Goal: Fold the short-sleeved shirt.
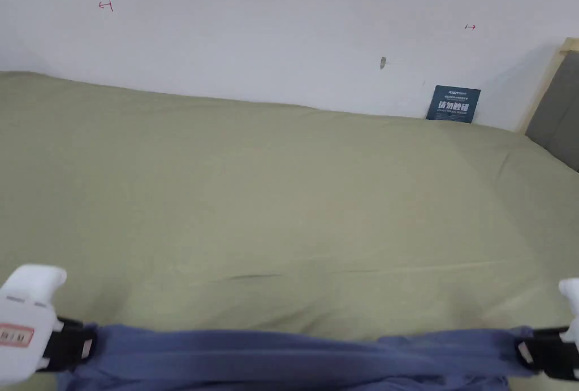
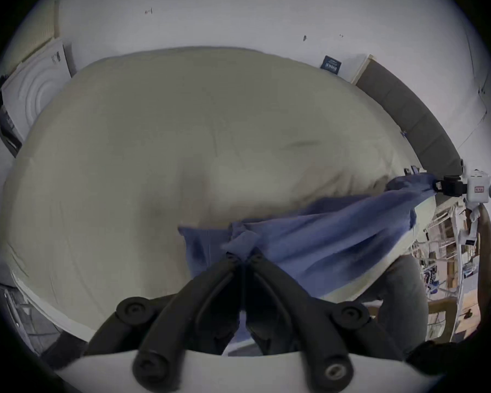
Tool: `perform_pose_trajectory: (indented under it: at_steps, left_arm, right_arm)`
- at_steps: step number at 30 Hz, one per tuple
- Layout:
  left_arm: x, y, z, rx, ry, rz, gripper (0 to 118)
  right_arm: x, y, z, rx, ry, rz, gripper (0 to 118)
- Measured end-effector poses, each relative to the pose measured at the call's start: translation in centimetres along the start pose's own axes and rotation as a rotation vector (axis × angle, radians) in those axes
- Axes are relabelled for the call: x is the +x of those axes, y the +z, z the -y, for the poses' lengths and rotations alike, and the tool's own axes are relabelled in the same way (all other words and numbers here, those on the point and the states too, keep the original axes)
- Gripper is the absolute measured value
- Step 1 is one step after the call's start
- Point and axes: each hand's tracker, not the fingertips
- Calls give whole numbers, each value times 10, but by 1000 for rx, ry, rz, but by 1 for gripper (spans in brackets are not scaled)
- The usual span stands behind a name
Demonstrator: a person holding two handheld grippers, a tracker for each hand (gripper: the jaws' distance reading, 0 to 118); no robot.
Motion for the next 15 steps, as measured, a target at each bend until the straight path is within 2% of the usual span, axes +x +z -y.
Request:
perform_pose_trajectory:
  at_steps: [1,5,10,11,12,13,14,15]
  left_arm:
    - [-4,-5,10,-15,10,9,0]
    - [-12,-27,51,-62,62,21,0]
    - [-12,-41,74,-25,87,17,2]
    - [-5,-28,73,-20,101,26,9]
    - [-5,-27,73,-11,107,30,25]
    - [-5,-26,75,2,108,34,65]
    - [-4,-25,77,13,116,25,87]
    - [1,-22,79,21,128,13,87]
  right_arm:
    - [1,-5,11,-23,-12,-22,1]
    - [2,-26,46,-74,-80,-7,1]
    - [8,-58,66,-126,-93,15,1]
    - [8,-62,67,-124,-100,19,1]
    - [10,-65,67,-129,-108,17,1]
    - [10,-68,66,-146,-120,12,3]
    - [9,-69,66,-158,-138,5,7]
    - [8,-67,66,-151,-147,-5,10]
